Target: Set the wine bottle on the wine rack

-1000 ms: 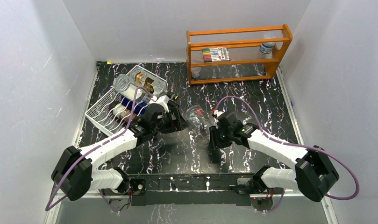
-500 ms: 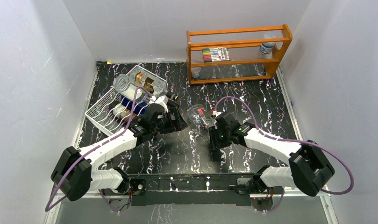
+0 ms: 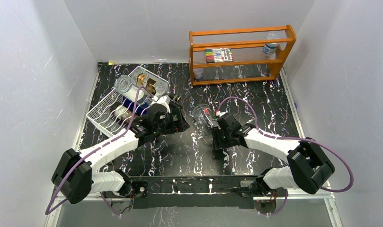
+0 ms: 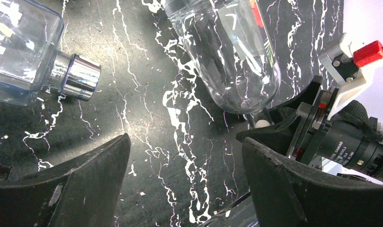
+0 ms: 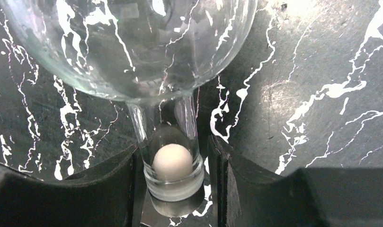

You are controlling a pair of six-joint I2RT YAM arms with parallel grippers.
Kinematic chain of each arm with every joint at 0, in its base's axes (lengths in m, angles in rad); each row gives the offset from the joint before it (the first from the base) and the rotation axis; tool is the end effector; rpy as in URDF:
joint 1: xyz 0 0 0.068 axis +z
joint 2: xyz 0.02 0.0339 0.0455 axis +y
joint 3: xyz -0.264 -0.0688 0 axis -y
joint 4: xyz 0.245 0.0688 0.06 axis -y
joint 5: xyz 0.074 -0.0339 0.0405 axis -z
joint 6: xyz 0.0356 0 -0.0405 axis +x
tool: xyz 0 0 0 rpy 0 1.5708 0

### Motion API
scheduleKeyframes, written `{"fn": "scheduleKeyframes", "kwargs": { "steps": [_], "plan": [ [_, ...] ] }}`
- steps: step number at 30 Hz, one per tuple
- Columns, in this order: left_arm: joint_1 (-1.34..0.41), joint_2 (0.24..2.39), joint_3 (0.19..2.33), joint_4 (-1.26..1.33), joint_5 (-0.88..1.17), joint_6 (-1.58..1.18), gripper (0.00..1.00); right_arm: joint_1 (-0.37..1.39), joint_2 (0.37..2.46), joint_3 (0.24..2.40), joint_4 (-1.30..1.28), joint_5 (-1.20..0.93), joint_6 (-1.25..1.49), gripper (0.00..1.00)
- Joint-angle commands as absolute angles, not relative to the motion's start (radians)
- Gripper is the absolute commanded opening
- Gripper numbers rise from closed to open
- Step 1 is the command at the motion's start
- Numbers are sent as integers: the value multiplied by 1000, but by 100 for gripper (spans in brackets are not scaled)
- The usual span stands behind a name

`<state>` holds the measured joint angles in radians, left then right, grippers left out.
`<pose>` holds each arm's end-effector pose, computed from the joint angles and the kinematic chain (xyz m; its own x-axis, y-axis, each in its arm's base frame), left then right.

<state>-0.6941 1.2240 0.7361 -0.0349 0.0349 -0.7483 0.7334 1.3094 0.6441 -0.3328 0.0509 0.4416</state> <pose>0.2065 -0.1735 0.2452 -0.7320 -0.2754 -0.6231 0.2244 0.7661 -0.6023 0.1802 0.1599 0.1724 -0.8414 -0.1836 -0.5082 -0.3190 0.9279 0.1929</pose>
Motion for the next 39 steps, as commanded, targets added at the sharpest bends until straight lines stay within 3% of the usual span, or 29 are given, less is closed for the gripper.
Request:
{"fn": "scheduleKeyframes", "kwargs": {
  "steps": [1,8,27,29,31,32,34,39],
  "plan": [
    [-697,1194,782,-72,10,-724,87,731,1329,679,-275,80,431,60],
    [-696,1191,788,-81,-1,-719,87,730,1368,698,-218,112,380,69],
    [-696,1145,780,-109,-5,-729,88,731,1431,612,-39,221,395,63],
    [-696,1142,782,-113,-9,-726,88,731,1426,601,-28,226,391,59],
    [-696,1141,783,-117,-13,-723,88,731,1420,595,-14,227,385,48],
    [-696,1140,785,-120,-15,-721,88,730,1415,591,-7,228,382,37],
    [-696,1137,789,-125,-20,-719,88,731,1395,583,4,240,381,3],
    [-696,1113,794,-133,-30,-719,88,730,1291,548,43,266,365,0]
  ]
}}
